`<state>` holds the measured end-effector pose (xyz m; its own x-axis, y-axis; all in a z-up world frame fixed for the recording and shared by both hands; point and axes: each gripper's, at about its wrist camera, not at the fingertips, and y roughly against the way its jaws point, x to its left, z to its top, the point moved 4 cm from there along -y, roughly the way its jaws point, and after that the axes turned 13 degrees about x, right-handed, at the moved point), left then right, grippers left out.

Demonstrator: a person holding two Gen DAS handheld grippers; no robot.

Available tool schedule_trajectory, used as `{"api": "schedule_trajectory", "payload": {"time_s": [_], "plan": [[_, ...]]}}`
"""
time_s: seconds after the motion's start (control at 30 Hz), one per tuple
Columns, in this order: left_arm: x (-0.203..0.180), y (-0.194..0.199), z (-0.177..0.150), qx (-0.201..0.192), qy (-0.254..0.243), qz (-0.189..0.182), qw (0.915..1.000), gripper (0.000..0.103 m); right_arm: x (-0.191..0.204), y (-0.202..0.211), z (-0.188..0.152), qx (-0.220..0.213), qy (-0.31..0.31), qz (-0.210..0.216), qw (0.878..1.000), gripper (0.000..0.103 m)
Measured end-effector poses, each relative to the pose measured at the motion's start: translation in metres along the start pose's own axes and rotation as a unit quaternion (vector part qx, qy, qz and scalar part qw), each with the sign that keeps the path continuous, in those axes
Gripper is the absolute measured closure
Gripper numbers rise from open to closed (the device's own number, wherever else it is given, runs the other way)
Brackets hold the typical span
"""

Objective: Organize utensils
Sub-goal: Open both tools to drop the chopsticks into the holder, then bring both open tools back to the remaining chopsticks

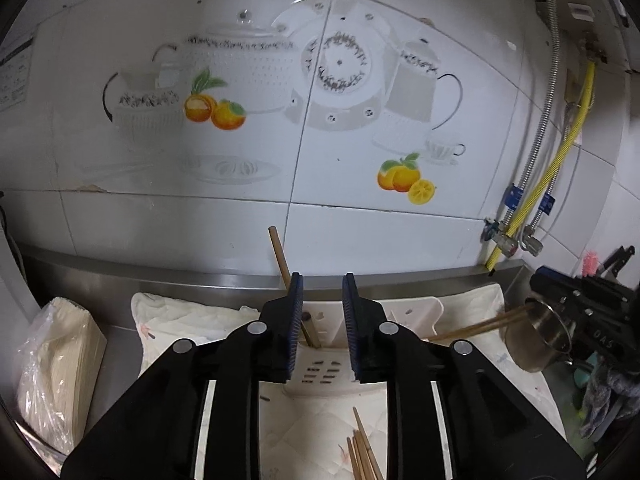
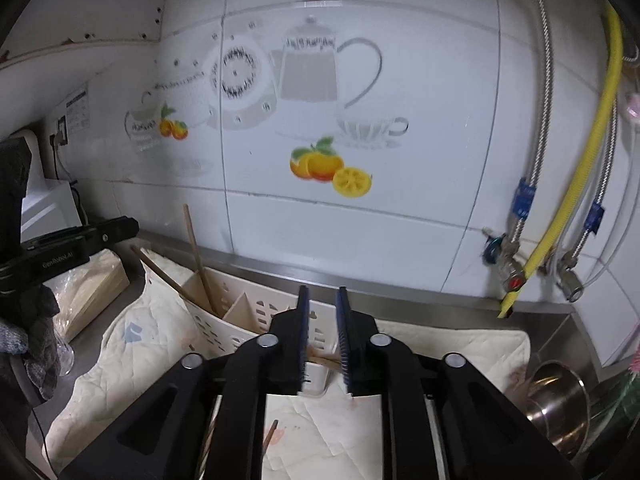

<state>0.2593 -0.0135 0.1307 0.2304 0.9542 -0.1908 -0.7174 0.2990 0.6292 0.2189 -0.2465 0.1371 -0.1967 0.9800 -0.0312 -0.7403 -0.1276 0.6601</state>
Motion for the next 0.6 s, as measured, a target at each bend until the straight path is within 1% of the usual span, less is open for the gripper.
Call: {"api": "schedule_trajectory", "payload": {"time_s": [0.03,0.1,0.17,0.2,0.3,0.37,0.43,0.6], "plan": [[-0.001,0.004,-0.001,-0.002,-0.002,0.001,1.0,0.074,0.001,0.006,-0.001,-0.004,0.001,0.001,1.0,0.086],[-0.004,0.018,-0.009,-0.011,-0.007,0.007,0.9999,0.069,0.005,0.018,-0.007,-0.01,0.005,0.005,1.0,0.083],[-0.004,0.03,-0.016,-0.014,-0.008,0.005,0.9999,0.068,0.011,0.028,-0.016,-0.011,0.011,0.008,1.0,0.082],[-0.004,0.036,-0.021,-0.015,-0.006,0.007,0.9998,0.065,0.014,0.031,-0.021,-0.011,0.013,0.01,1.0,0.082],[-0.004,0.052,-0.04,-0.013,-0.007,0.012,0.9998,0.063,0.023,0.04,-0.042,-0.005,0.013,0.02,1.0,0.082],[-0.003,0.058,-0.052,-0.009,-0.007,0.017,0.9998,0.058,0.03,0.042,-0.058,0.001,0.012,0.03,0.999,0.082],[-0.001,0.064,-0.067,-0.005,-0.003,0.015,0.9999,0.057,0.035,0.042,-0.072,0.007,0.009,0.038,0.999,0.082],[0.006,0.072,-0.1,0.006,0.012,0.008,0.9999,0.057,0.051,0.03,-0.114,0.039,0.0,0.058,0.998,0.082]]}}
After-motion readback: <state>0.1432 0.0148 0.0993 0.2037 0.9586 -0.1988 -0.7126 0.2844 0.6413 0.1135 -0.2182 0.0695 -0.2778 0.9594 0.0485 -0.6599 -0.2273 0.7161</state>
